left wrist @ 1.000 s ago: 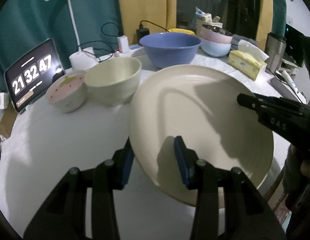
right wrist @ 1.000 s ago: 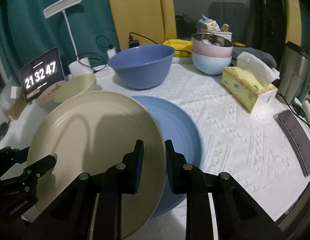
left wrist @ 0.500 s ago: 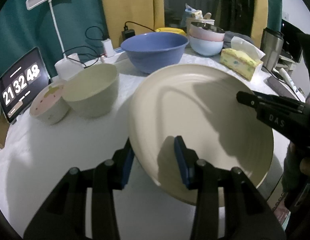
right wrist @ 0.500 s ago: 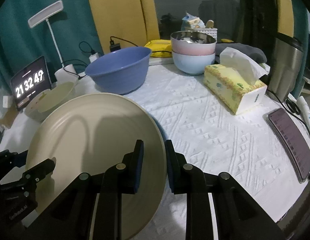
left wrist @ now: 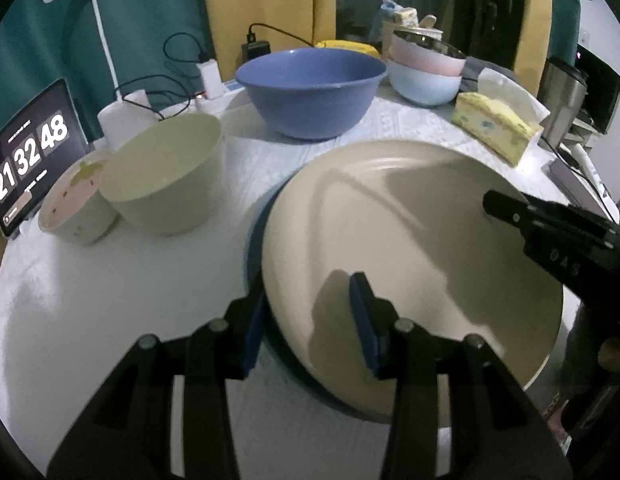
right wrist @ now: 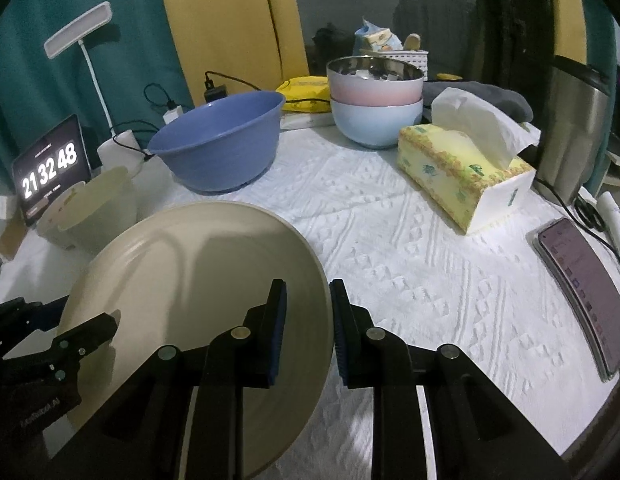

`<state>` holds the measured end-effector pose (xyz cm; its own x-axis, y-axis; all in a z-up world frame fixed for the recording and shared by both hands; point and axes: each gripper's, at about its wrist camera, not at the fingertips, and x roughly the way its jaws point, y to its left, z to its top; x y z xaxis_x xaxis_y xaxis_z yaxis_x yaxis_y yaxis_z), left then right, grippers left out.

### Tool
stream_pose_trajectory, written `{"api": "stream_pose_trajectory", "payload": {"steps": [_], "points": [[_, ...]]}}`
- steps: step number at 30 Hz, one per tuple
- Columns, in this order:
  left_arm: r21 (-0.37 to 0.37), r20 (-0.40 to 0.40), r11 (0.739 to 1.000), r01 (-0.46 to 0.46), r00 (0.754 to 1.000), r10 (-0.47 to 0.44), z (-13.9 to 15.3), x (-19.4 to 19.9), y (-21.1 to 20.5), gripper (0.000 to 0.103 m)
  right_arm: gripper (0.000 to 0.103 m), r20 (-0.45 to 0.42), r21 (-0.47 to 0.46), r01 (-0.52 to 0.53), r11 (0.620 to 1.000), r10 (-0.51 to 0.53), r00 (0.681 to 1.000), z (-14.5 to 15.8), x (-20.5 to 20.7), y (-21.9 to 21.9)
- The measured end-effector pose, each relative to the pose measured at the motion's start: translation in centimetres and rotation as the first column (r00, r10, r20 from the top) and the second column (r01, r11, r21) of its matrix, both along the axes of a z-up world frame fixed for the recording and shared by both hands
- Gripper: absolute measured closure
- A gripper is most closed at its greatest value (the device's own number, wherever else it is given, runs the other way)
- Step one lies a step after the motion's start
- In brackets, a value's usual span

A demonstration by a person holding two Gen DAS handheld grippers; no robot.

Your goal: Organize plates and bowls

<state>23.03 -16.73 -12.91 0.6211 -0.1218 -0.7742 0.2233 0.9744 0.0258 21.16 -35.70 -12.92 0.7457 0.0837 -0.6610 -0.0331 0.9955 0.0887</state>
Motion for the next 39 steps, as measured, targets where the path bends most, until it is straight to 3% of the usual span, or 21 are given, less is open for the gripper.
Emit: {"api": "stream_pose_trajectory", "payload": {"steps": [9, 13, 18, 24, 39], "points": [[-0.017, 0.048, 0.999, -0.039, 0.998, 0.040, 1.1, -0.1, 0.9, 0.058, 0.066, -0.015, 0.009, -0.016, 1.000, 0.016, 1.000, -0.8, 0.8, 0.1], [-0.017, 0.068, 0.999, -0.051, 0.996, 0.052, 1.4, 0.0, 1.7, 0.057, 0.066, -0.041, 0.013, -0.018, 1.000, 0.018, 0.999, -1.2, 1.2, 0.2], [-0.054, -0.009, 0.996, -0.075, 0.997, 0.075, -0.2, 0.9, 2.3, 0.057, 0.066, -0.053, 0.020, -0.019, 1.000, 0.020, 0.998, -1.2, 1.3, 0.1], [-0.069, -0.037, 0.994, -0.087, 0.996, 0.084, -0.8, 0.9, 2.3, 0.057, 0.065, -0.066, 0.031, -0.022, 0.999, 0.024, 0.998, -1.3, 1.0, 0.2], [-0.106, -0.031, 0.993, -0.060, 0.998, 0.057, -0.7, -0.3, 2.5, 0.064, 0.069, -0.051, 0.001, -0.016, 1.000, 0.016, 0.999, -1.3, -0.3, 1.4]]}}
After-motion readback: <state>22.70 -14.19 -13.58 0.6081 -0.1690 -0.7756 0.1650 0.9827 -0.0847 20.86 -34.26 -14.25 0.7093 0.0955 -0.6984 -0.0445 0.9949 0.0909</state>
